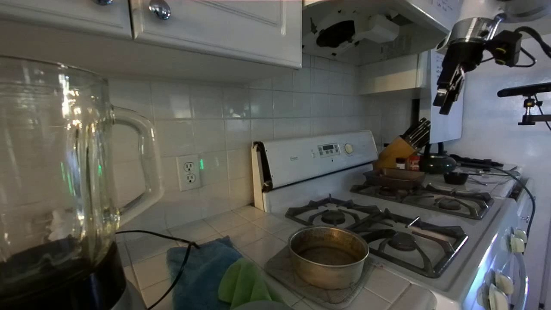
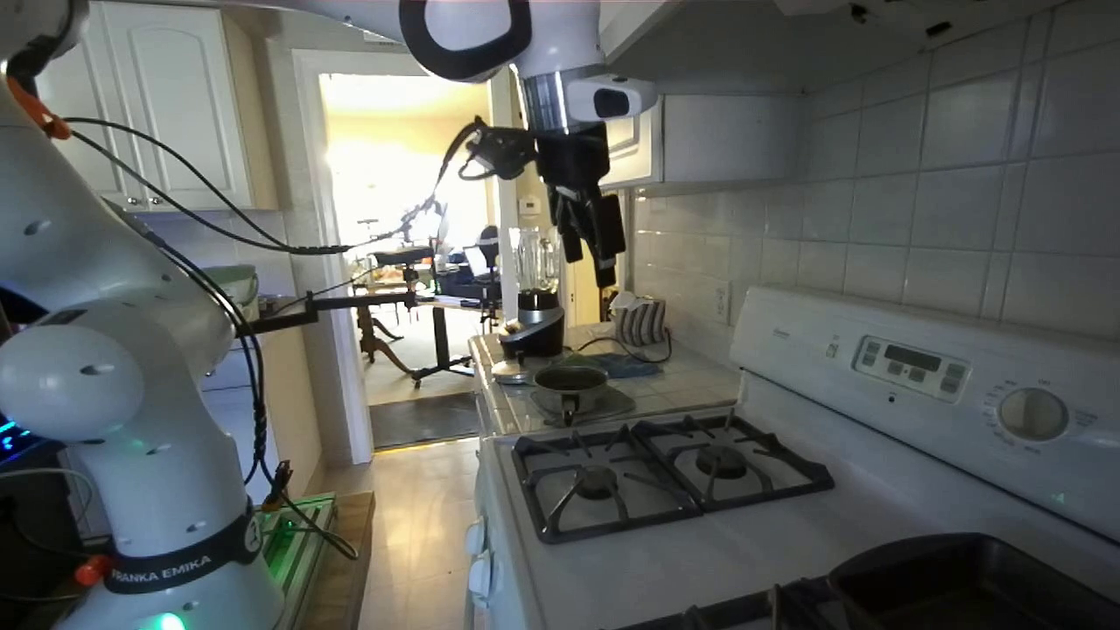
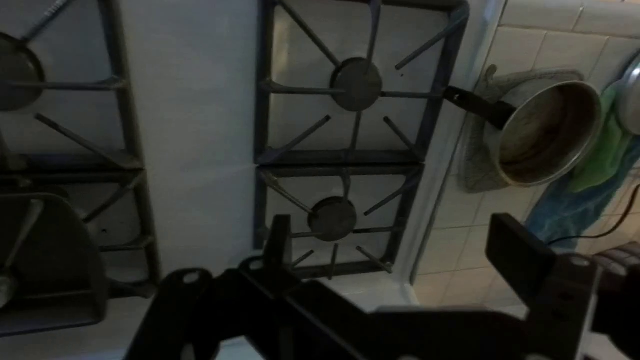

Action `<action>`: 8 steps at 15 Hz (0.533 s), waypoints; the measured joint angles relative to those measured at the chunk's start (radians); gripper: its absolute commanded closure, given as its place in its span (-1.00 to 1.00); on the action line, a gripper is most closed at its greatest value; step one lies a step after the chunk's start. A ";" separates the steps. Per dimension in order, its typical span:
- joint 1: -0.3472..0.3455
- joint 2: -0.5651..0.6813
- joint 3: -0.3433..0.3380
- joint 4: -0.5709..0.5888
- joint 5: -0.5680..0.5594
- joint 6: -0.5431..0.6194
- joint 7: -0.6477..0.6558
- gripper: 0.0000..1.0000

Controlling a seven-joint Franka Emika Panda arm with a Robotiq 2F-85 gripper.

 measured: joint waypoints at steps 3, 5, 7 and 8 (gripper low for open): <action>0.086 0.098 0.036 0.039 0.083 0.020 -0.091 -1.00; 0.126 0.165 0.068 0.071 0.116 0.024 -0.152 -1.00; 0.150 0.230 0.103 0.107 0.132 0.024 -0.204 -1.00; 0.156 0.262 0.122 0.126 0.132 0.024 -0.228 -1.00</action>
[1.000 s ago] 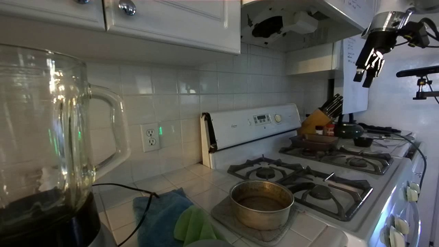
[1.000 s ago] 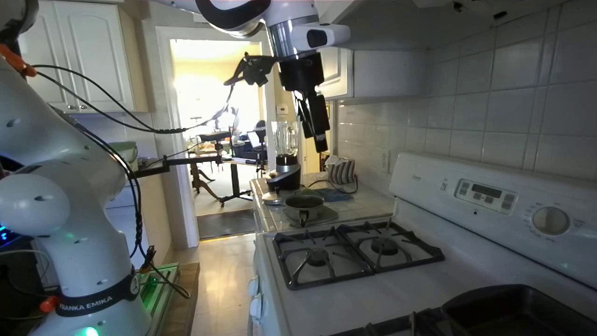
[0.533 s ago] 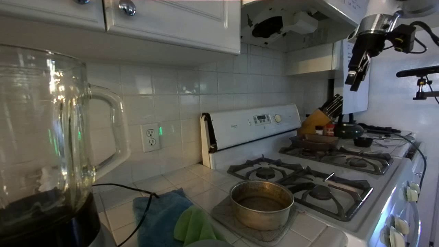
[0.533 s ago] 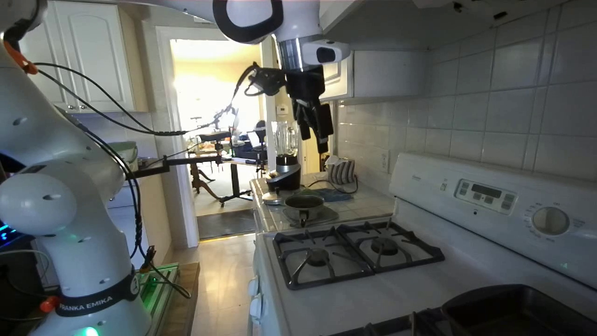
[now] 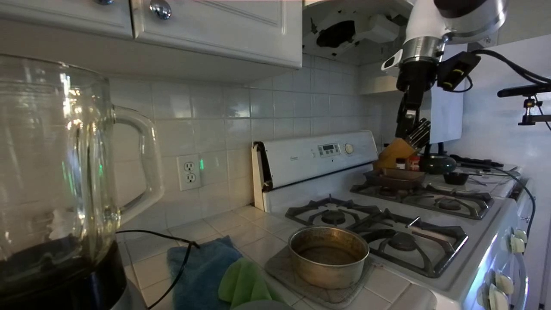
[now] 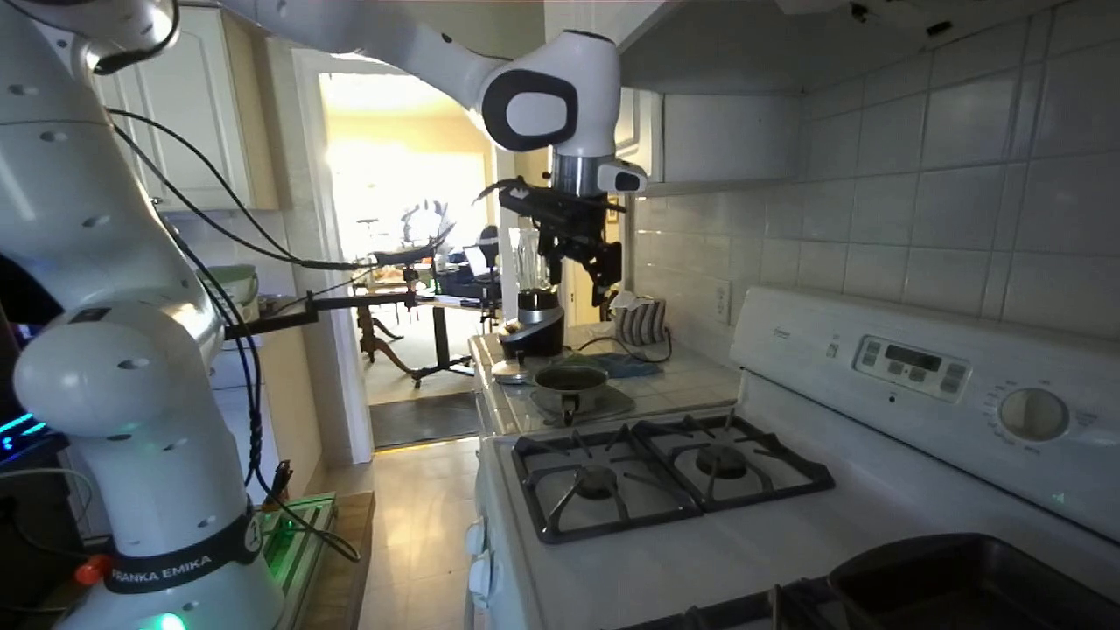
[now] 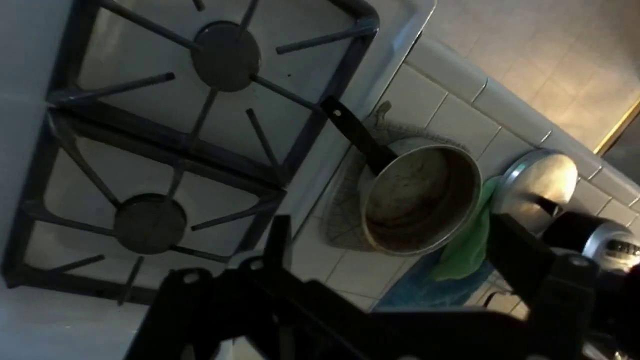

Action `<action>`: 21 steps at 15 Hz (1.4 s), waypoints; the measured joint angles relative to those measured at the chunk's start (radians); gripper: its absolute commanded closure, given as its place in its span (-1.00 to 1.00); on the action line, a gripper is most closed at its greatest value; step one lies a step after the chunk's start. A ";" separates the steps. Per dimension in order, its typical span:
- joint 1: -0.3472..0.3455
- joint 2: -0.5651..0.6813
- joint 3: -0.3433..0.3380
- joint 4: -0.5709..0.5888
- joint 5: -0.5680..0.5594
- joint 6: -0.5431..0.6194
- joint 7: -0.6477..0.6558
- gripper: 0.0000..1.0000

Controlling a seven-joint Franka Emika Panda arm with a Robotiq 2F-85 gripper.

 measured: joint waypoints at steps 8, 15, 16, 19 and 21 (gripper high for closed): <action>0.008 0.246 0.155 0.191 -0.036 -0.016 -0.120 -1.00; 0.008 0.404 0.247 0.341 -0.051 -0.045 -0.128 -1.00; 0.007 0.413 0.248 0.350 -0.051 -0.048 -0.130 -1.00; 0.005 0.418 0.248 0.359 -0.051 -0.051 -0.135 -1.00; 0.003 0.418 0.248 0.358 -0.044 -0.038 -0.128 -1.00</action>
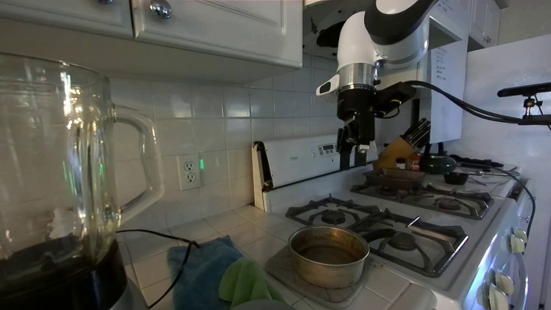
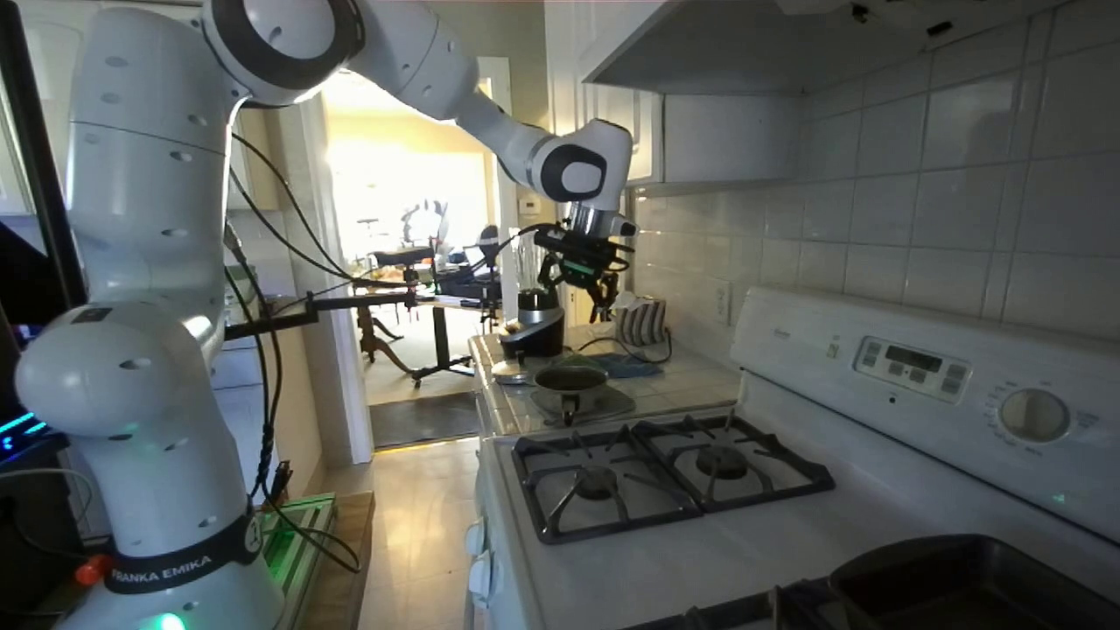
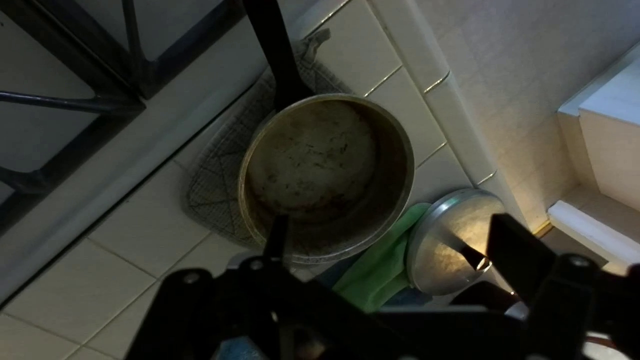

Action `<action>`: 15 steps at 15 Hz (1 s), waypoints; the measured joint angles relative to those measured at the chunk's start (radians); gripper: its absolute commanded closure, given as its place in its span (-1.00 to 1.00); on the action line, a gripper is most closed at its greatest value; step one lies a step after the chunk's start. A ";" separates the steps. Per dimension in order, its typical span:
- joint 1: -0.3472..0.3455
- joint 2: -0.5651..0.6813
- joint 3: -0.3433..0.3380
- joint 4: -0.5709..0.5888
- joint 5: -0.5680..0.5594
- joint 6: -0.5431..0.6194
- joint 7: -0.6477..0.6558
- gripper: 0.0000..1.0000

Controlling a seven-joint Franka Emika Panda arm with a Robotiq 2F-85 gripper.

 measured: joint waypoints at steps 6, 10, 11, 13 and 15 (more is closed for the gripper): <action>-0.028 0.002 0.014 -0.049 0.117 0.263 0.006 -1.00; -0.030 0.034 0.066 -0.077 0.212 0.445 -0.042 -1.00; -0.033 0.052 0.087 -0.077 0.249 0.488 -0.071 -1.00; -0.043 0.090 0.135 -0.075 0.326 0.560 -0.141 -1.00; -0.058 0.133 0.182 -0.065 0.394 0.598 -0.216 -1.00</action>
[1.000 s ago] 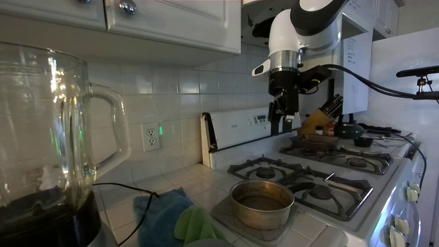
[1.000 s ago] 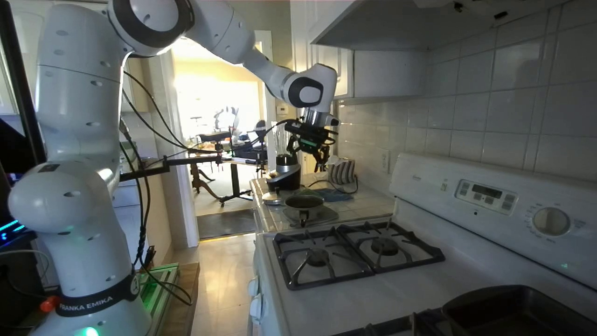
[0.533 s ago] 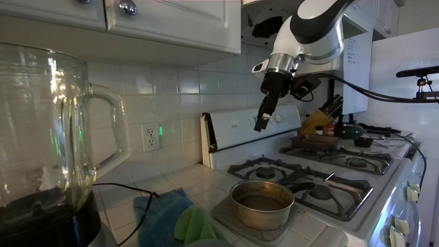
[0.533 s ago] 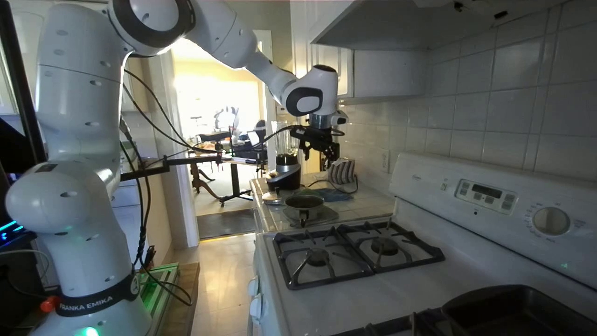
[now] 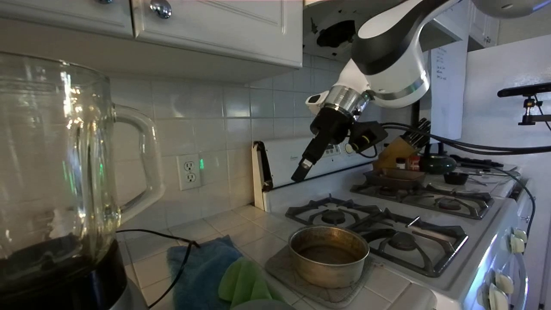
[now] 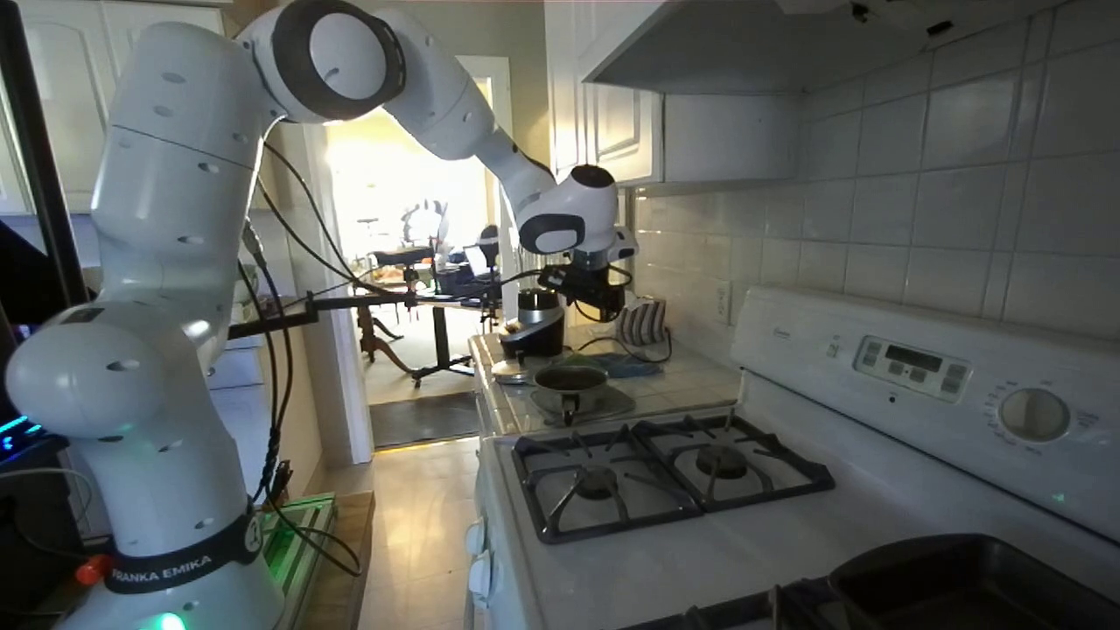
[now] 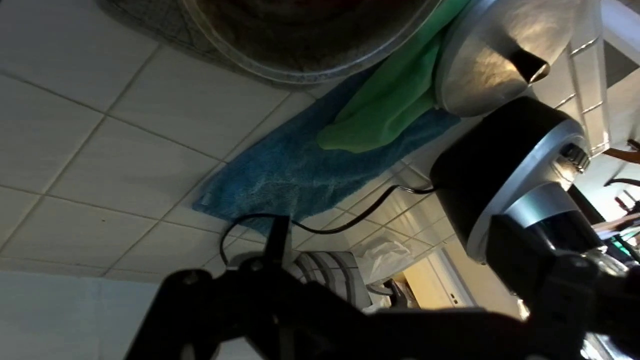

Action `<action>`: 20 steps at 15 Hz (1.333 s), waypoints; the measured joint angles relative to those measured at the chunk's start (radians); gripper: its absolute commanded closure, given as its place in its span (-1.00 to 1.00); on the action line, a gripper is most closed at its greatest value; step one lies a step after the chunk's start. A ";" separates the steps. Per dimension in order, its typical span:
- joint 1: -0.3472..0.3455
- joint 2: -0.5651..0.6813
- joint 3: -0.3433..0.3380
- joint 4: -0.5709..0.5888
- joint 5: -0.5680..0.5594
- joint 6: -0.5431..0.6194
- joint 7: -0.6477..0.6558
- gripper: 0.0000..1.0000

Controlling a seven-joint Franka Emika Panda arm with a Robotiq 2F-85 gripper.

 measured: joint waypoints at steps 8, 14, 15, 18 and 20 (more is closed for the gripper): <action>-0.015 0.154 0.063 0.100 0.059 0.012 -0.146 -1.00; 0.022 0.262 0.062 0.207 0.016 0.010 -0.148 -1.00; 0.031 0.280 0.060 0.224 -0.007 0.007 -0.144 -1.00; 0.055 0.328 0.056 0.275 -0.094 0.000 -0.117 -1.00; 0.067 0.355 0.056 0.308 -0.134 0.000 -0.088 -1.00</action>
